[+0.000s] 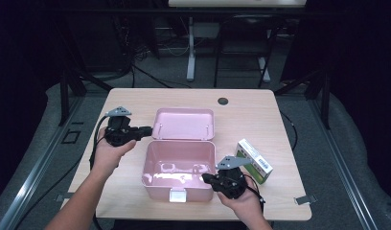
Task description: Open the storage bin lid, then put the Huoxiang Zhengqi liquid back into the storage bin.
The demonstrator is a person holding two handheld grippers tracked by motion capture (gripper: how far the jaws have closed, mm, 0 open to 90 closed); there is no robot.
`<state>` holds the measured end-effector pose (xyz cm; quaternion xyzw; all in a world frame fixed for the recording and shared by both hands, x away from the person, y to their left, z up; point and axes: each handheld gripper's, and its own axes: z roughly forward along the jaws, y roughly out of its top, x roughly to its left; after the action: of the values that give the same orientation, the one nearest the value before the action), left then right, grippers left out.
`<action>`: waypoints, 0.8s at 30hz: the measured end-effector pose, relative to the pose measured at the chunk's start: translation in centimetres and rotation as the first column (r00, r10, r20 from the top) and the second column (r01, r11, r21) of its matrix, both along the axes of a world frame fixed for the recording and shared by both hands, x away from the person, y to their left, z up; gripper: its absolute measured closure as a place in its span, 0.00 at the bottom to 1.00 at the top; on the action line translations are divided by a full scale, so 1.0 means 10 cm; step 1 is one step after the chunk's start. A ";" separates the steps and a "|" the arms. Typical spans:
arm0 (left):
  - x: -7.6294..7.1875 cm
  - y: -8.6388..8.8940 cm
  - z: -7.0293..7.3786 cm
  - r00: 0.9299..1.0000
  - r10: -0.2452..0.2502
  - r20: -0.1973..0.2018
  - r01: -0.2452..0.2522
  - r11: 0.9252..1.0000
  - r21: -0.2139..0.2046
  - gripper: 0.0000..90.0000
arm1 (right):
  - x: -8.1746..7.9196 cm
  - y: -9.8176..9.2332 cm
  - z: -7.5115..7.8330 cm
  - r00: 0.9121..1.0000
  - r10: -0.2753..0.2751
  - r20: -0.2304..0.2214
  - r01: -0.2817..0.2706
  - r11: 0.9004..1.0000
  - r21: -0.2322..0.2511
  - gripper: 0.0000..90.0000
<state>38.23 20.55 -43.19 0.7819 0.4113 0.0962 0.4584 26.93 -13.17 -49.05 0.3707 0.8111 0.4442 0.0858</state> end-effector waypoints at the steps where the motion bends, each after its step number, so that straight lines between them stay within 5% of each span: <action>1: 0.00 0.00 0.00 1.000 0.000 0.000 0.000 1.000 0.000 0.90 | 0.00 0.00 0.00 1.000 -0.001 0.000 0.001 1.000 0.001 1.00; 15: -0.12 -0.03 -0.30 1.000 -0.016 -0.008 0.017 0.999 0.041 0.73 | 0.01 -0.01 0.00 1.000 0.003 -0.005 -0.003 1.000 0.008 1.00; 20: -0.13 -0.03 -0.37 0.999 -0.031 -0.016 0.031 0.999 -0.008 0.71 | 0.01 -0.01 0.00 1.000 0.008 -0.014 -0.008 1.000 0.015 0.99; 24: -0.16 -0.04 -0.36 0.999 -0.030 0.009 0.030 0.999 0.014 0.71 | 0.02 -0.01 0.00 1.000 0.007 -0.019 -0.007 1.000 0.018 0.99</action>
<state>36.65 20.16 -46.83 0.7907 0.3966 0.0955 0.4564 27.12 -13.29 -49.03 0.3729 0.8092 0.4482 0.0731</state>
